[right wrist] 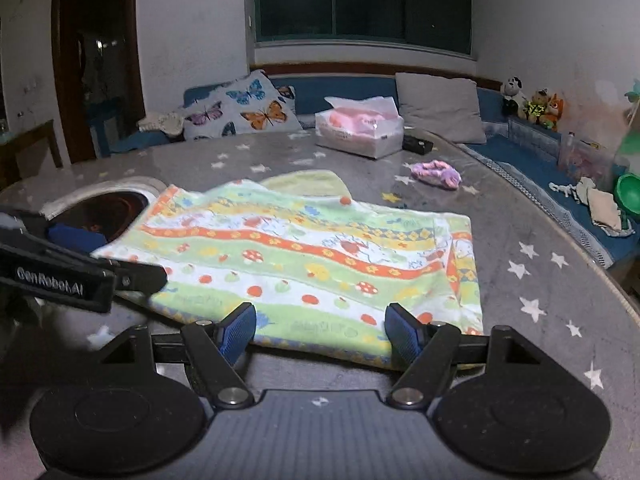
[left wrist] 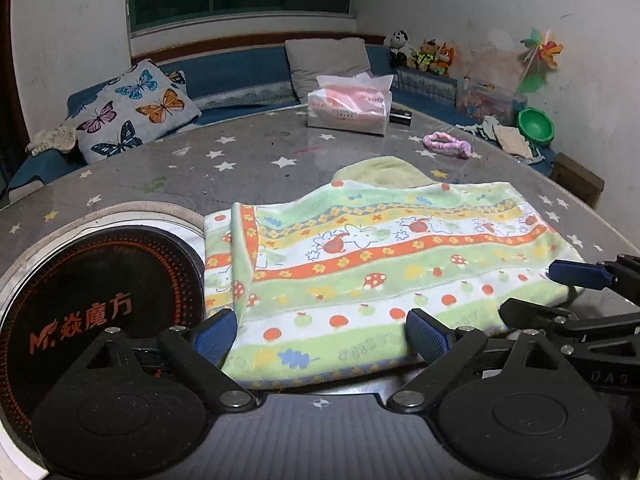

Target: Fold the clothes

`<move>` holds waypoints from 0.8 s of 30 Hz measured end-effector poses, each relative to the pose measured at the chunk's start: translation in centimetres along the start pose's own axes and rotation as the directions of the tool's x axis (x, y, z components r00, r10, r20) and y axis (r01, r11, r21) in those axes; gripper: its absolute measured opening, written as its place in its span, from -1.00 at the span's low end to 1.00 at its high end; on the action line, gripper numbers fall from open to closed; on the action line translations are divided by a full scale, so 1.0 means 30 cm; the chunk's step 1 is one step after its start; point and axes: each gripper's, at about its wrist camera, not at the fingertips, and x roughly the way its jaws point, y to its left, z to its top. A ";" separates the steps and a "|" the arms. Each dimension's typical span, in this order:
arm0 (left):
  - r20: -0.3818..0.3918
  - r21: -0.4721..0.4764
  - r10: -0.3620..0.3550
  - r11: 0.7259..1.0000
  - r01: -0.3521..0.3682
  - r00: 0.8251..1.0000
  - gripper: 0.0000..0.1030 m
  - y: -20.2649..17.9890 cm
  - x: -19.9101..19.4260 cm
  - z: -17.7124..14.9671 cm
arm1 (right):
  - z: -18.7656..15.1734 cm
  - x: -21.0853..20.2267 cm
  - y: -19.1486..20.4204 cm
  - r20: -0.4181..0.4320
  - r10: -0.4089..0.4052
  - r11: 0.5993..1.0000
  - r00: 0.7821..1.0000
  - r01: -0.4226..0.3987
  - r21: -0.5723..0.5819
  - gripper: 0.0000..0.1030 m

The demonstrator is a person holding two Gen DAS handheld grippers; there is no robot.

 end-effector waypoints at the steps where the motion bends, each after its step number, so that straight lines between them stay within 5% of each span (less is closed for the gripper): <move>1: 0.004 -0.002 0.000 1.000 0.000 1.000 0.82 0.004 -0.006 -0.004 | 0.001 -0.003 0.001 0.004 0.003 1.000 1.000 -0.004 0.003 0.42; 24: 0.008 -0.180 0.079 0.981 -0.076 0.997 0.85 0.159 -0.084 -0.058 | 0.008 0.029 0.101 0.012 0.010 1.000 1.000 -0.010 -0.011 0.54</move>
